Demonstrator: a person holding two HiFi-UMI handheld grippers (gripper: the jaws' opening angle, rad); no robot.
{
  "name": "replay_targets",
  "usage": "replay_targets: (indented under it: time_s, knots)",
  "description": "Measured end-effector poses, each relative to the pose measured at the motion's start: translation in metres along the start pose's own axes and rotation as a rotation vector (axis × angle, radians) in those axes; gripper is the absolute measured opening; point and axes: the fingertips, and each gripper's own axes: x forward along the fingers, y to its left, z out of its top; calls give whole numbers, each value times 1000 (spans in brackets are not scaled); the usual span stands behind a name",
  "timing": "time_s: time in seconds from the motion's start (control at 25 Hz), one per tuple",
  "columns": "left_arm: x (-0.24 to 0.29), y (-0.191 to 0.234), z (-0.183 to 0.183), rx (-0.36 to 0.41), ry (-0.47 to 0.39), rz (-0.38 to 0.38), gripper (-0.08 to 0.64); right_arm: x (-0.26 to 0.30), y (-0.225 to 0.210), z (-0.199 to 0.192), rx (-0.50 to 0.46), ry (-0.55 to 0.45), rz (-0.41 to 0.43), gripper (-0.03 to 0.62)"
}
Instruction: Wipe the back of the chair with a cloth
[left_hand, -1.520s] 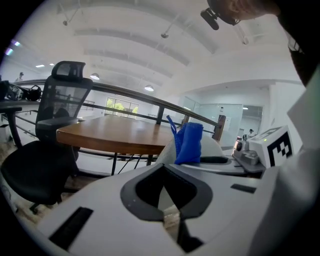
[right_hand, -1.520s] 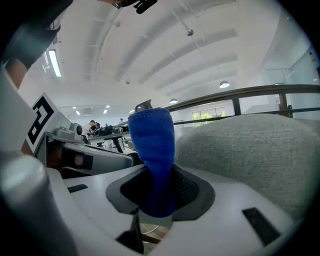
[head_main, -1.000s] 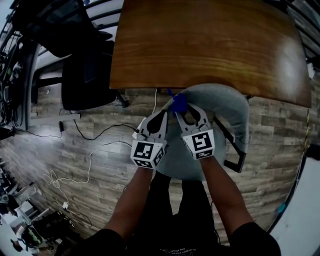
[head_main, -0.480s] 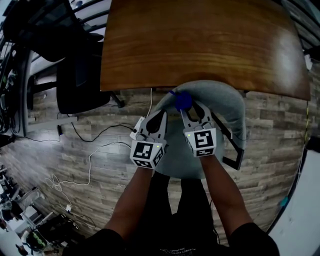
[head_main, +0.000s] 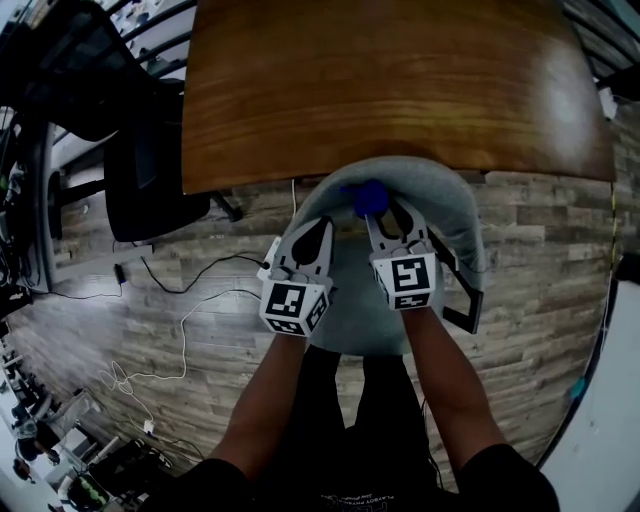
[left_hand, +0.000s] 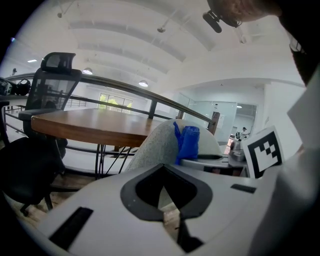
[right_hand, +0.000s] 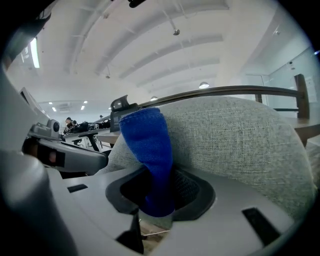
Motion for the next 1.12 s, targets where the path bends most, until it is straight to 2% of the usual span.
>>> replay_targets:
  time_s: [0.56,1.12]
  knots:
    - [22,-43,-3,17,16,-93,-2,-37,-64,-17,46,28,-179,118]
    - [54,-83,5,69,4,-197,-2,-78,-101,-31,72,32,-294,118]
